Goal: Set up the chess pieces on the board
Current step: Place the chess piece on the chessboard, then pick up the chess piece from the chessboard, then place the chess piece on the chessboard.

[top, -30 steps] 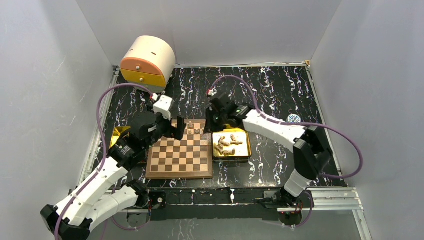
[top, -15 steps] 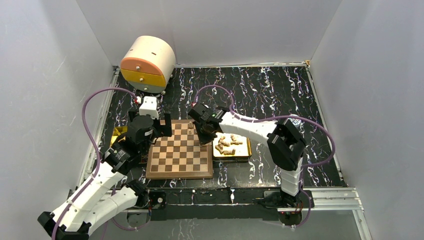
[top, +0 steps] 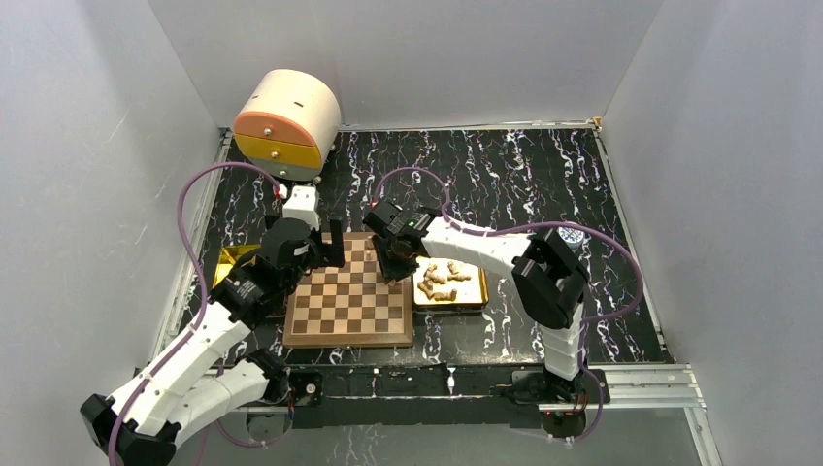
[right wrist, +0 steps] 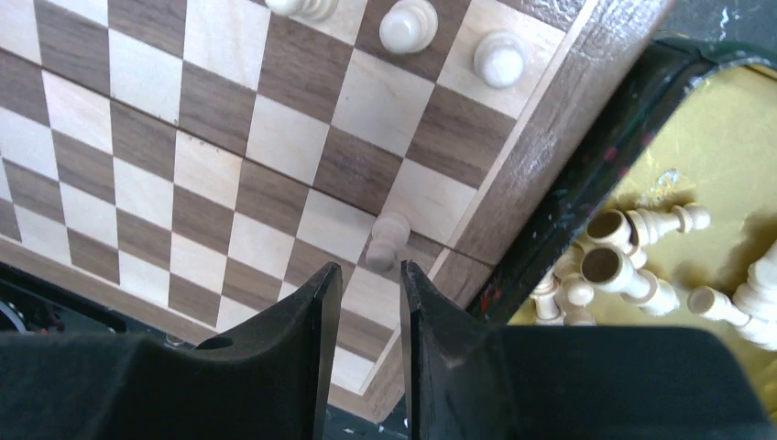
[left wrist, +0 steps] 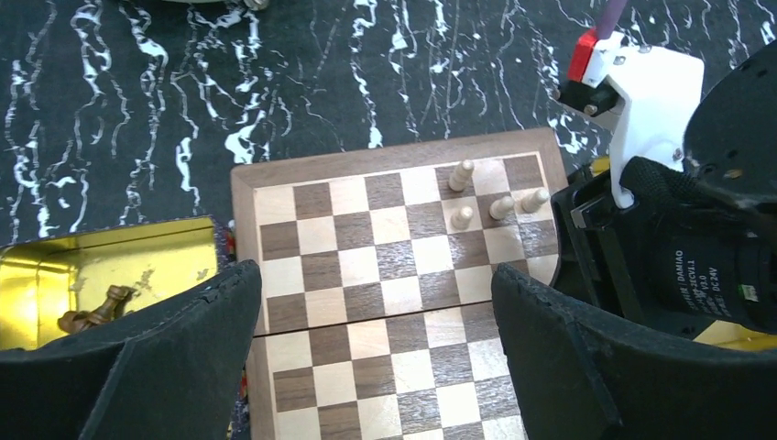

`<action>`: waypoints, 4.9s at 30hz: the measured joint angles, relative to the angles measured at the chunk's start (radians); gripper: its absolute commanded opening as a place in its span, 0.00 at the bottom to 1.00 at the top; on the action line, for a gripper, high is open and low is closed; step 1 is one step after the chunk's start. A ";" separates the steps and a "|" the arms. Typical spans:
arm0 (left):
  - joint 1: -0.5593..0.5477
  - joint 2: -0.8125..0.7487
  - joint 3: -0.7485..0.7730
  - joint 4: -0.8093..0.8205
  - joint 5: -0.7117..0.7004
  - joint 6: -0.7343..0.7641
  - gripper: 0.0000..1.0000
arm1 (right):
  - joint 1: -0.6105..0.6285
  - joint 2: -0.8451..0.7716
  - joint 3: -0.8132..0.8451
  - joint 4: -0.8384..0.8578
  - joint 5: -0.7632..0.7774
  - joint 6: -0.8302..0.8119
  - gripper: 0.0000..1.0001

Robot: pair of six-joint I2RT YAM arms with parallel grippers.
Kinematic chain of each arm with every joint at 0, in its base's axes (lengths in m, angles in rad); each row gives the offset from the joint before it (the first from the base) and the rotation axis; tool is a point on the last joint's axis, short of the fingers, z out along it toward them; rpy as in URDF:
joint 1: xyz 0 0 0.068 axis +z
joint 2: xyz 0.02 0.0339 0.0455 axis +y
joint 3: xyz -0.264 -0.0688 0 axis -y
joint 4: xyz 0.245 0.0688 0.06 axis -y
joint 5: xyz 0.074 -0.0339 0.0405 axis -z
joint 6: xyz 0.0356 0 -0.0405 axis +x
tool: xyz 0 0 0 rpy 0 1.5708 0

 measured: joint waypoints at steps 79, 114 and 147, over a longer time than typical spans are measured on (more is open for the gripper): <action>-0.126 0.721 0.198 -0.024 0.407 -0.026 0.12 | -0.213 -0.681 -0.623 0.264 0.117 -0.100 0.34; 0.175 0.723 0.168 0.026 0.414 0.028 0.11 | -0.213 -0.713 -0.647 0.293 0.086 -0.100 0.35; 0.175 0.777 0.168 0.088 0.435 0.046 0.11 | -0.213 -0.715 -0.647 0.315 0.060 -0.082 0.35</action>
